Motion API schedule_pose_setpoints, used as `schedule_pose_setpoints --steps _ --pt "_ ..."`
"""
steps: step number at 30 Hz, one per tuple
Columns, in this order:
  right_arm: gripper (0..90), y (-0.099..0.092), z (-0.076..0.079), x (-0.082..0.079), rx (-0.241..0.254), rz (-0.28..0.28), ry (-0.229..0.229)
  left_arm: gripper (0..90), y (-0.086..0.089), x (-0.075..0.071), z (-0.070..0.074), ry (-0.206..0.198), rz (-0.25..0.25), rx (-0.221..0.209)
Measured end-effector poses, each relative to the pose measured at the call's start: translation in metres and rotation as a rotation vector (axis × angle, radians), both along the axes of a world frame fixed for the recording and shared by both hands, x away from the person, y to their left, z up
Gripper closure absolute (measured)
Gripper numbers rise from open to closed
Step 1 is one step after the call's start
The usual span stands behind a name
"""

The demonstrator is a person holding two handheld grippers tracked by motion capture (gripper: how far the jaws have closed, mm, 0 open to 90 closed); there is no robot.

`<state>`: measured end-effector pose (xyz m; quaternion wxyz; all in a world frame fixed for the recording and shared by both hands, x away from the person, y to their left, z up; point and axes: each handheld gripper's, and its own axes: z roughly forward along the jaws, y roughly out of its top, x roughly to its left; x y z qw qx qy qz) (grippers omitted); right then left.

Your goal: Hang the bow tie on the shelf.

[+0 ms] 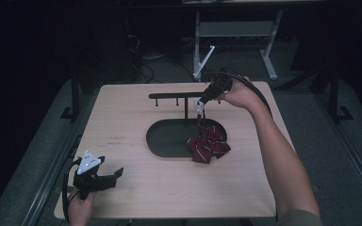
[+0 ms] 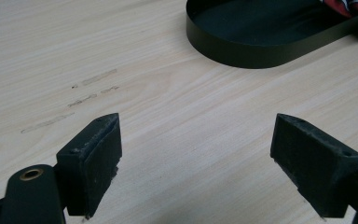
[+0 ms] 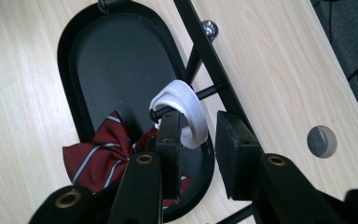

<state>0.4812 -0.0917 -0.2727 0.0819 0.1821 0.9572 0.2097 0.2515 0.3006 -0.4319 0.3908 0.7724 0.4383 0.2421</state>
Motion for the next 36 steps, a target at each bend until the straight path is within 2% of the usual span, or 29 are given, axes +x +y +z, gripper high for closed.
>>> schedule_pose_setpoints --steps 5,11,15,19,26,28,36 --pt "69.4 -0.001 0.000 -0.001 -0.010 -0.001 0.001 16.1 -0.001 0.000 0.000 0.001 0.001 -0.001" --pt "71.1 0.002 0.001 0.000 0.007 -0.010 -0.021 16.1 -0.001 0.000 0.000 0.000 -0.001 0.003" --pt "73.0 0.004 -0.001 0.002 -0.001 -0.009 -0.026 16.1 0.001 0.000 0.000 0.006 0.006 -0.001" --pt "73.1 0.005 -0.001 0.003 0.012 -0.018 -0.012 16.1 0.000 0.000 0.000 -0.003 -0.001 0.001" --pt "68.7 0.000 0.000 0.001 0.002 -0.018 0.002 16.1 0.000 0.000 0.000 -0.003 0.000 0.001" --pt "68.5 -0.003 0.000 0.000 0.012 -0.013 -0.009 16.1 0.000 0.000 0.000 0.001 0.000 0.001" --pt "67.5 -0.009 -0.007 -0.003 0.031 -0.012 0.009 16.1 -0.002 0.000 0.000 -0.002 -0.001 -0.004"
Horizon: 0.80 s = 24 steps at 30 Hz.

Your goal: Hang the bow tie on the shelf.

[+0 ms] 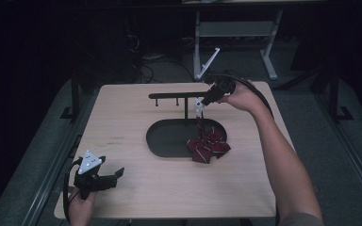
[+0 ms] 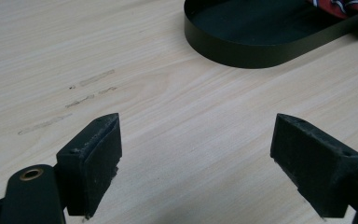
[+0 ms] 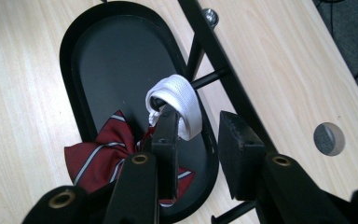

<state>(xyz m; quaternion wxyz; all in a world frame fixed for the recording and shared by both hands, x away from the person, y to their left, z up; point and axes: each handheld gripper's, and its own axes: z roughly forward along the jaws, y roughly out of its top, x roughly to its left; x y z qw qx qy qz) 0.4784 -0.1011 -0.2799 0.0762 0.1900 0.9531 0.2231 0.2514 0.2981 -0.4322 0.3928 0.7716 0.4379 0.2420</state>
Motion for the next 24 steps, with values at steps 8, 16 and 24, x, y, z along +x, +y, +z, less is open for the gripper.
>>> schedule_pose_setpoints --steps 8,16,24 --pt "67.3 -0.001 0.000 -0.003 0.002 0.006 -0.004 16.1 0.000 0.000 0.000 0.000 -0.003 0.002" --pt "65.7 -0.005 -0.002 -0.006 0.009 0.007 0.007 16.1 0.000 0.000 0.000 0.001 -0.005 0.005" --pt "64.5 -0.011 -0.001 -0.013 0.035 0.010 0.018 16.1 0.000 -0.001 0.001 0.005 -0.006 0.007"
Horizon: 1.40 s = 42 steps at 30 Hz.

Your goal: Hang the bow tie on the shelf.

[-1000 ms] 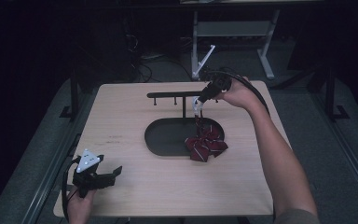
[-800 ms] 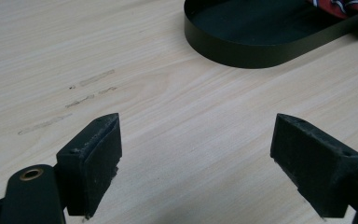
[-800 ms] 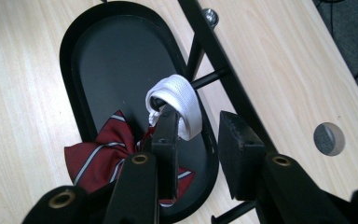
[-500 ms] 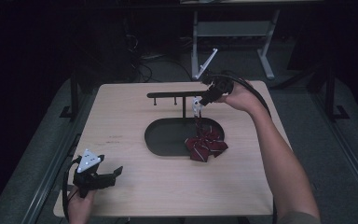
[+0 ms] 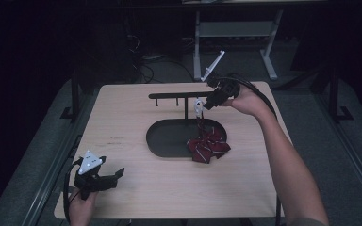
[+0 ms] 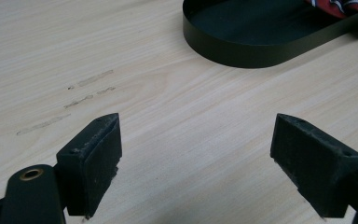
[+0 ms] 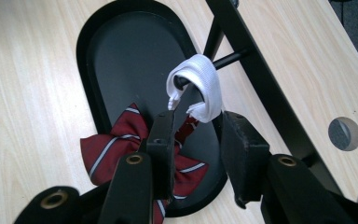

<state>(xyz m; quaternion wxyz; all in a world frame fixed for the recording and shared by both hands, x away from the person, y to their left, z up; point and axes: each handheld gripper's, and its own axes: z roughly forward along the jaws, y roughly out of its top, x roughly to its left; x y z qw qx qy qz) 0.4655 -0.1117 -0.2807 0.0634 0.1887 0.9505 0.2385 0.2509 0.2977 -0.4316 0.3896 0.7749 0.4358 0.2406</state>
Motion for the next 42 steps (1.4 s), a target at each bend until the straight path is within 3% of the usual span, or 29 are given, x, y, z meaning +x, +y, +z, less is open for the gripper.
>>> schedule_pose_setpoints --steps 20,42 --pt "63.3 -0.010 -0.010 -0.021 0.022 0.036 0.005 16.1 0.000 0.000 0.000 0.000 -0.004 0.006" --pt "60.4 -0.021 -0.027 -0.035 0.044 0.054 0.041 16.1 -0.001 0.000 0.000 0.002 -0.008 0.007"
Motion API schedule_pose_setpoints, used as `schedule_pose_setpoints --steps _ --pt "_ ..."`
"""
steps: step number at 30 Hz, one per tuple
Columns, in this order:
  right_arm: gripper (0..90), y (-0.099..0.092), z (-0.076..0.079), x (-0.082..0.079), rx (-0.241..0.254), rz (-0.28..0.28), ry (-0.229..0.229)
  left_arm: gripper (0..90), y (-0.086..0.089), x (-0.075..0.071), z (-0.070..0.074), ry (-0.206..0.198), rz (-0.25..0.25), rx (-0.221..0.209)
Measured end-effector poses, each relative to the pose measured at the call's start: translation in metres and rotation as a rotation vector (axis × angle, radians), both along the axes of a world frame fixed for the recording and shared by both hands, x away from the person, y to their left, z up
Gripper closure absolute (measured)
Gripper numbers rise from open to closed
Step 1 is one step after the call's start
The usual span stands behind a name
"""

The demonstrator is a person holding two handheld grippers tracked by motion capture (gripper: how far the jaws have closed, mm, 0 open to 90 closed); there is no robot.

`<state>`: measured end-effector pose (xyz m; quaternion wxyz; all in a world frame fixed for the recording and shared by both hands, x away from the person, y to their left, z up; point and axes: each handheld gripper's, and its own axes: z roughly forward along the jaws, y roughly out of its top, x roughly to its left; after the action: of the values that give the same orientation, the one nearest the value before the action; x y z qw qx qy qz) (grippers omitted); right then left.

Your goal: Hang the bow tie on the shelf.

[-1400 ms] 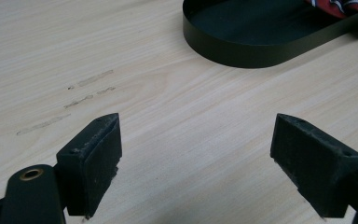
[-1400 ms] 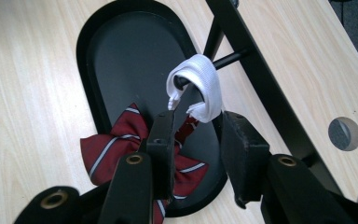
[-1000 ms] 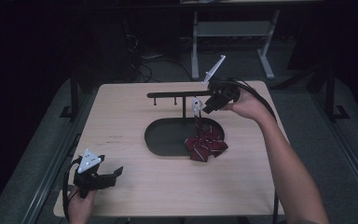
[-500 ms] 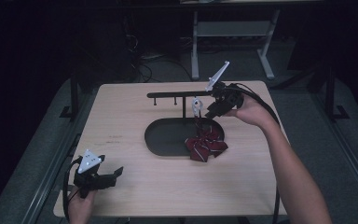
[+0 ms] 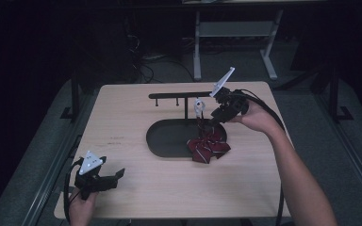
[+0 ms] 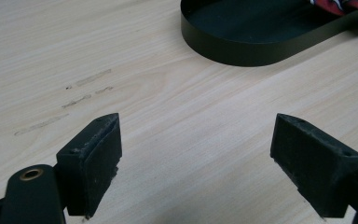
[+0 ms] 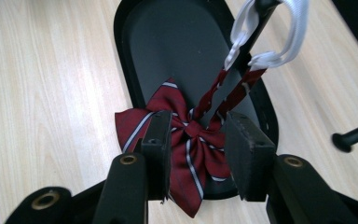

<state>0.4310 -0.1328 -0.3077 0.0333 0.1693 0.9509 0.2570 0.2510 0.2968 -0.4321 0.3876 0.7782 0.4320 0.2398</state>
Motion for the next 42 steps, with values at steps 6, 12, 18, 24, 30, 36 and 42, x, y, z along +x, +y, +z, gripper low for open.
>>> schedule_pose_setpoints --steps 6,12,18,24,30,36,42 --pt "59.4 -0.003 -0.009 -0.002 0.008 -0.001 0.022 16.1 0.000 0.000 0.000 0.000 0.001 0.000" --pt "58.5 -0.007 -0.015 -0.004 0.012 -0.005 0.032 16.1 0.000 0.000 0.000 0.001 -0.001 0.003" --pt "57.7 -0.012 -0.023 -0.007 0.018 -0.012 0.041 16.1 0.000 0.000 0.000 0.000 0.000 0.000" --pt "57.4 -0.017 -0.029 -0.010 0.031 -0.016 0.052 16.1 0.000 -0.001 0.000 -0.001 0.000 0.001" --pt "56.6 -0.024 -0.036 -0.012 0.035 -0.027 0.062 16.1 0.000 -0.001 0.000 0.000 0.000 0.000" --pt "54.4 -0.029 -0.041 -0.015 0.036 -0.039 0.066 16.1 0.001 -0.001 0.000 0.003 -0.004 0.009" --pt "53.3 -0.034 -0.047 -0.019 0.044 -0.047 0.070 16.1 0.001 -0.001 0.000 0.003 -0.003 0.009"
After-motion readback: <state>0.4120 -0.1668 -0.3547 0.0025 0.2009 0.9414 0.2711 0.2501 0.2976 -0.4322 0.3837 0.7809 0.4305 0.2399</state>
